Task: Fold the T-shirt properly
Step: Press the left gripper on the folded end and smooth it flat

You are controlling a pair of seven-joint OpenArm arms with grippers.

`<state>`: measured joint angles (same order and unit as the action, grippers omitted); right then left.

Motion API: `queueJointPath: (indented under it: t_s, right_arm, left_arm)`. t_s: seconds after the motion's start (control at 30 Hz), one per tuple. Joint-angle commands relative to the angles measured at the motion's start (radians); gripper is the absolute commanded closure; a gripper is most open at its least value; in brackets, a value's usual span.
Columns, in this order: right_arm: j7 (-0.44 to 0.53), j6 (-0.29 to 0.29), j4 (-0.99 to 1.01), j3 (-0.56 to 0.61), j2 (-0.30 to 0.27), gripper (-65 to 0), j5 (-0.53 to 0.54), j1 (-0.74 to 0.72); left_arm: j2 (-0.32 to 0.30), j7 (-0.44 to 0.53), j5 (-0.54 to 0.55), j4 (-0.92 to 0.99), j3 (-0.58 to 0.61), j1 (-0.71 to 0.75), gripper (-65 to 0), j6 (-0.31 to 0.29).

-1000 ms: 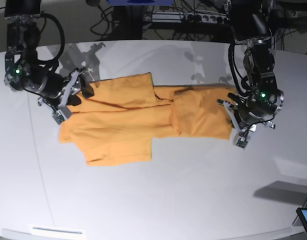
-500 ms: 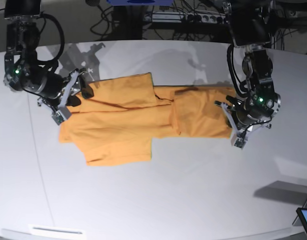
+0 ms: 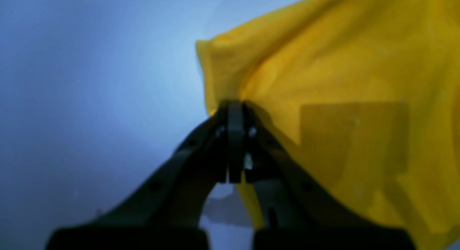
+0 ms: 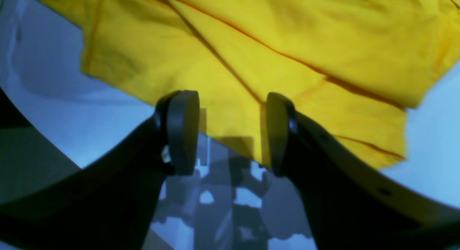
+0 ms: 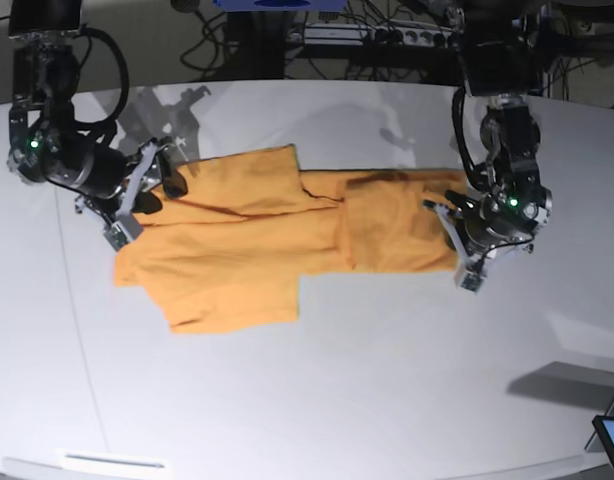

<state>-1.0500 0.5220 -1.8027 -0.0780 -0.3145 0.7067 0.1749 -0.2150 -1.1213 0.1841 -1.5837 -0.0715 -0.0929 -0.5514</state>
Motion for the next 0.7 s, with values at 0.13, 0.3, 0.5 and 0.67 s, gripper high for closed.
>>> queueJointPath:
  t_s: [0.13, 0.3, 0.5, 0.67]
  right_arm:
    - [0.018, 0.002, -0.016, -0.004, -0.010, -28.4, 0.015, -0.011]
    - [0.020, 0.002, -0.016, -0.004, -0.010, -28.4, 0.015, -0.011]
    - [0.020, 0.002, -0.015, -0.004, -0.010, -28.4, 0.015, -0.016]
    - [0.020, 0.002, -0.015, -0.004, -0.010, -28.4, 0.015, -0.018]
  left_arm:
    - [0.002, -0.053, 0.019, -0.174, 0.003, -0.021, 0.0, -0.006]
    - [0.019, -0.088, 0.019, -0.237, 0.005, -0.008, 0.0, -0.006]
    - [0.030, -0.090, 0.016, -0.237, 0.025, 0.043, 0.0, -0.006]
    - [0.024, -0.087, 0.012, -0.237, 0.065, 0.086, 0.0, -0.006]
